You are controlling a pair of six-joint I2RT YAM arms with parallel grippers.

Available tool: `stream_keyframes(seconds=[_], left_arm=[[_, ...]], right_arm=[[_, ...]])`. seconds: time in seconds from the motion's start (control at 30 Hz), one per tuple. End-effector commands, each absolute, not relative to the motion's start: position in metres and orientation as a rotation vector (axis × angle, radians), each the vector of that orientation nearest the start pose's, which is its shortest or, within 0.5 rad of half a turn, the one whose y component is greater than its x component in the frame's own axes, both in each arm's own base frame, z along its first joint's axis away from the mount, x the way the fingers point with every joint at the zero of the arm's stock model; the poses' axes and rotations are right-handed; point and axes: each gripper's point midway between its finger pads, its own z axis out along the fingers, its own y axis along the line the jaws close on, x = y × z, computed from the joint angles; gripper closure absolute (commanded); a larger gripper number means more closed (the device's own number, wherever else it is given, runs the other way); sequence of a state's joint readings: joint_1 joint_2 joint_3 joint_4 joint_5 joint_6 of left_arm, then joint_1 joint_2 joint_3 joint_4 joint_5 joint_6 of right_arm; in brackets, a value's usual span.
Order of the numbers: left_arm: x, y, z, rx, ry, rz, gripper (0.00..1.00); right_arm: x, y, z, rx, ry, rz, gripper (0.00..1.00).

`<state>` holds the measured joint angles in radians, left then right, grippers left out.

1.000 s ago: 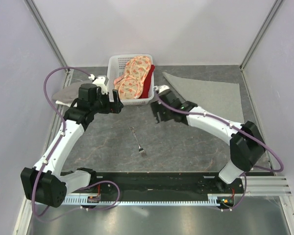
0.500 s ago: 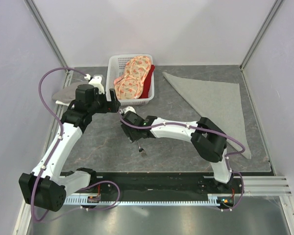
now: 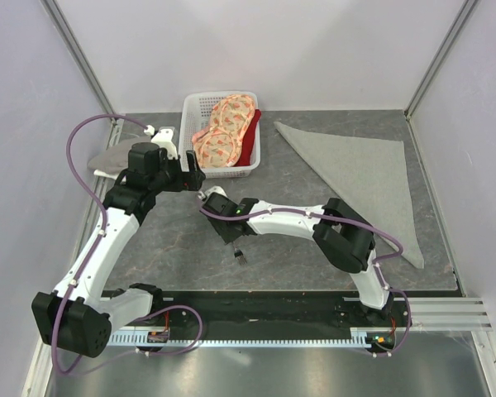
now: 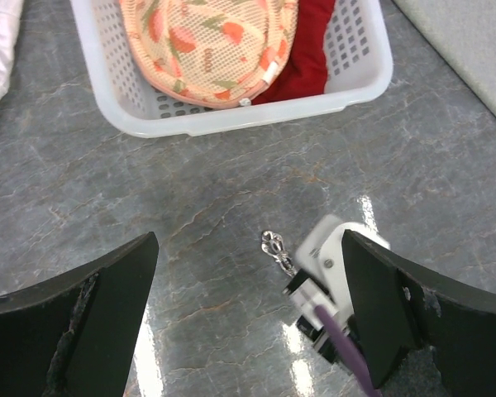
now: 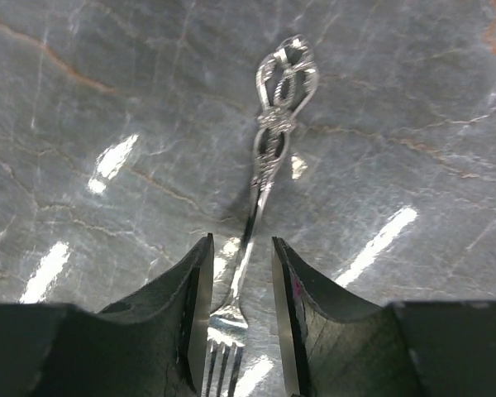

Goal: Fold the napkin, place the utensils inside, and roll it up
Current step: Grab a utensil with the right arm

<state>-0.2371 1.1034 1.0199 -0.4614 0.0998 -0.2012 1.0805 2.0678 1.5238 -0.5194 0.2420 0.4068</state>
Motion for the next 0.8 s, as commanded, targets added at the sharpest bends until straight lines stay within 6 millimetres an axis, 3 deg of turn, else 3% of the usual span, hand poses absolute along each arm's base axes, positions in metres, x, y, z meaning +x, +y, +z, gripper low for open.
stream_keyframes(seconds=[0.0,0.43,0.53,0.67,0.77], left_arm=[[0.33,-0.114,0.236,0.1,2.088,-0.423,0.0],[0.329,-0.116,0.236,0.105,2.091,-0.432,0.0],[0.329,-0.115,0.236,0.103,2.09,-0.431,0.0],[0.329,-0.114,0.237,0.102,2.086,-0.421,0.0],[0.329,-0.114,0.239,0.102,2.08,-0.421,0.0]], right_arm=[[0.233,0.404,0.022,-0.848,2.496,0.192,0.59],[0.225,0.395,0.001,-0.852,2.539,0.169,0.65],[0.219,0.399,-0.005,-0.875,2.552,0.203,0.71],[0.216,0.395,-0.011,-0.888,2.567,0.199,0.92],[0.213,0.39,-0.01,-0.897,2.569,0.199,1.0]])
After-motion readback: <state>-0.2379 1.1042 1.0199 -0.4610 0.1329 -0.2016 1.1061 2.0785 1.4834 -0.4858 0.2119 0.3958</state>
